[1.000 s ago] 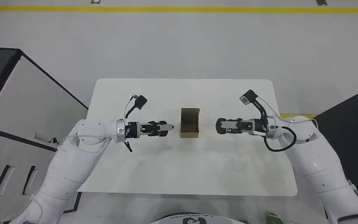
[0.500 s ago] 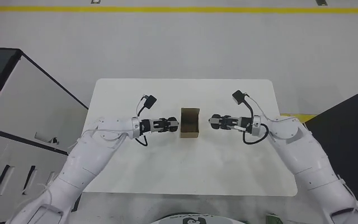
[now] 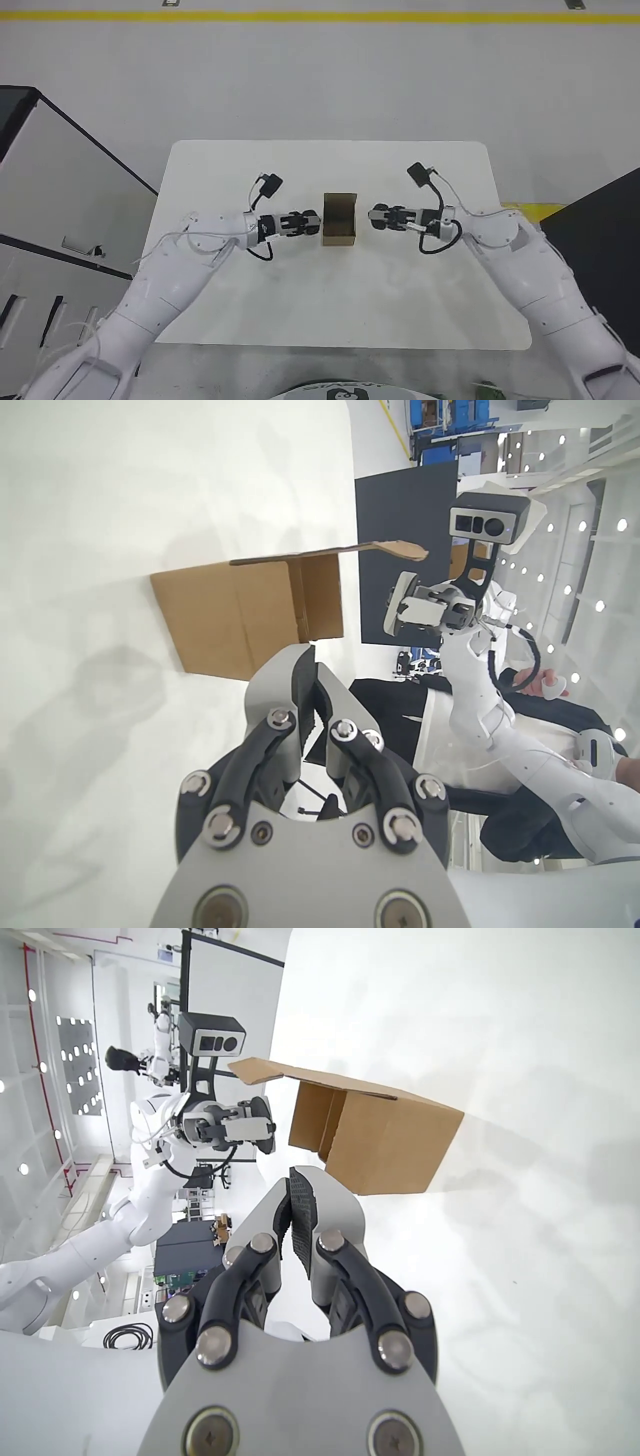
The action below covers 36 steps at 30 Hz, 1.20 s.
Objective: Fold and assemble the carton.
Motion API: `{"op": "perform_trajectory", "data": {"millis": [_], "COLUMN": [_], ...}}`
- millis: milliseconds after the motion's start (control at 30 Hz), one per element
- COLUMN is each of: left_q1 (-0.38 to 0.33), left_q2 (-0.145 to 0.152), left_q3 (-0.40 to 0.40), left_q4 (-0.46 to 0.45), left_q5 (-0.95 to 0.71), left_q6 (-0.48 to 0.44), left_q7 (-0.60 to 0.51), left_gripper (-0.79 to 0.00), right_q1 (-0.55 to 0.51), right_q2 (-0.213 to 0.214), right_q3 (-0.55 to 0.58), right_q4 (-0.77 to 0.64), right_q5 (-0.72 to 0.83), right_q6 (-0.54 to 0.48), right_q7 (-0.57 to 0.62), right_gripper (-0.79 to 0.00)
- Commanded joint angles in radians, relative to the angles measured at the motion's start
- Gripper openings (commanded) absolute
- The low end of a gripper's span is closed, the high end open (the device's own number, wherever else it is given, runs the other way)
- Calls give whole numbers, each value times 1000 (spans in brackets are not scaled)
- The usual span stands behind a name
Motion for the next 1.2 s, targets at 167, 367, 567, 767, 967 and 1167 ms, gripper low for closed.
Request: {"op": "perform_trajectory", "data": {"millis": [167, 367, 567, 767, 967, 1167], "left_q1": [-53, -79, -87, -95, -103, -109], "left_q2": [-32, -48, -60, -71, -80, -88], "left_q3": [42, 61, 73, 85, 92, 97], "left_q4": [99, 145, 165, 182, 194, 210], "left_q5": [-47, -55, -62, -56, -53, -48], "left_q6": [-44, -56, -63, -62, -64, -63], "left_q7": [21, 16, 1, -11, -19, -27], "left_gripper": [-785, -785, -785, -785, -785, -785], "right_q1": [43, 84, 118, 146, 164, 178], "right_q2": [-25, -49, -69, -86, -100, -113], "right_q3": [-53, -98, -135, -163, -186, -206], "right_q4": [65, 111, 145, 170, 181, 196], "right_q5": [2, 8, 0, -21, -47, -68], "right_q6": [16, 13, 10, 11, 21, 33], "right_q7": [-32, -32, -29, -30, -36, -43], "right_gripper": [-785, -785, -785, -785, -785, -785]}}
